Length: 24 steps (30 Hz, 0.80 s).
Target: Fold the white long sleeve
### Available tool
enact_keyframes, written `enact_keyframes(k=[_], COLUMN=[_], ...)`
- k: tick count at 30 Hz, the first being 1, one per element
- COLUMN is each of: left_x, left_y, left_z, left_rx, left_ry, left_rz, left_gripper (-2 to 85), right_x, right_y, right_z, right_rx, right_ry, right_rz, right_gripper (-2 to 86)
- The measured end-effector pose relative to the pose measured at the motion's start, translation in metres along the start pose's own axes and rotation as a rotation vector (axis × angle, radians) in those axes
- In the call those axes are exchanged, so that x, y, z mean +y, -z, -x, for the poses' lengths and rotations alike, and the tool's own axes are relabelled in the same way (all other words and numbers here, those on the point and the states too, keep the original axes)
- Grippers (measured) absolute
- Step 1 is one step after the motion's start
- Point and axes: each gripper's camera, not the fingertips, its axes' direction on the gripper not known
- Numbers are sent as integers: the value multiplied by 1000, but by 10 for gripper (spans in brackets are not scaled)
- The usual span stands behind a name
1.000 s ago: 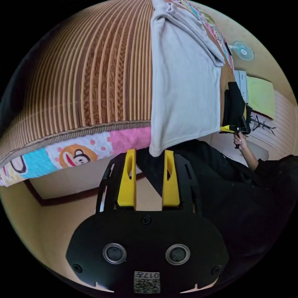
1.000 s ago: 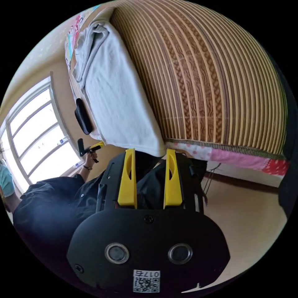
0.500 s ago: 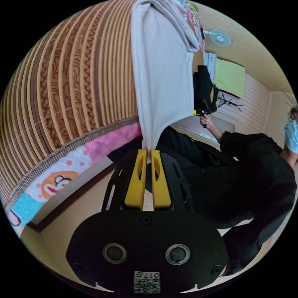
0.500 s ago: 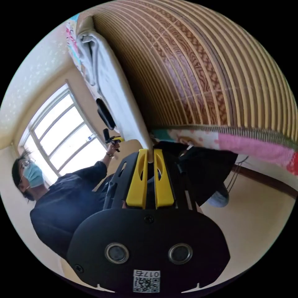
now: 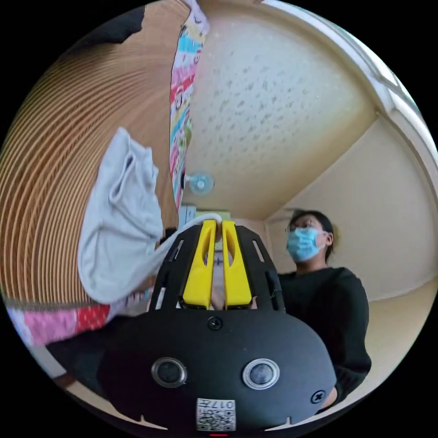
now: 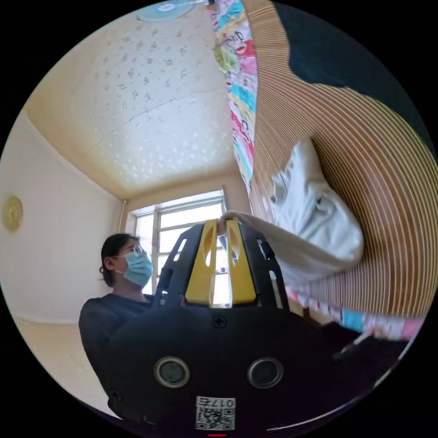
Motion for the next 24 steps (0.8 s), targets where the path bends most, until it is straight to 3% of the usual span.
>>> enact_keyframes(k=[2,7,13,18,20,24], left_x=[-34,-89,-117,-74,-49,-30], left_y=[-8,-19,-24,-49,-73,-98], left_z=[26,89,115,99,121,153], left_rx=[24,-53,-395,-715,-836,-802], left_ry=[-58,-19,-28,-87,-49,17], left_rz=[-122,-301,-330,-137,18,125], left_gripper=[13,22,100,155,159,111], right_x=[-40,-137,-164,-75,-37,25], right_y=[-29,-104,-154,-223,-257,-353], right_z=[-10,-31,-44,16,18,-17], right_rx=[-9,199,531,865,896,825], right_ry=[39,69,92,359,440,508], right_rz=[5,51,58,178,257,540], right_gripper=[24,33,61,32,20,10])
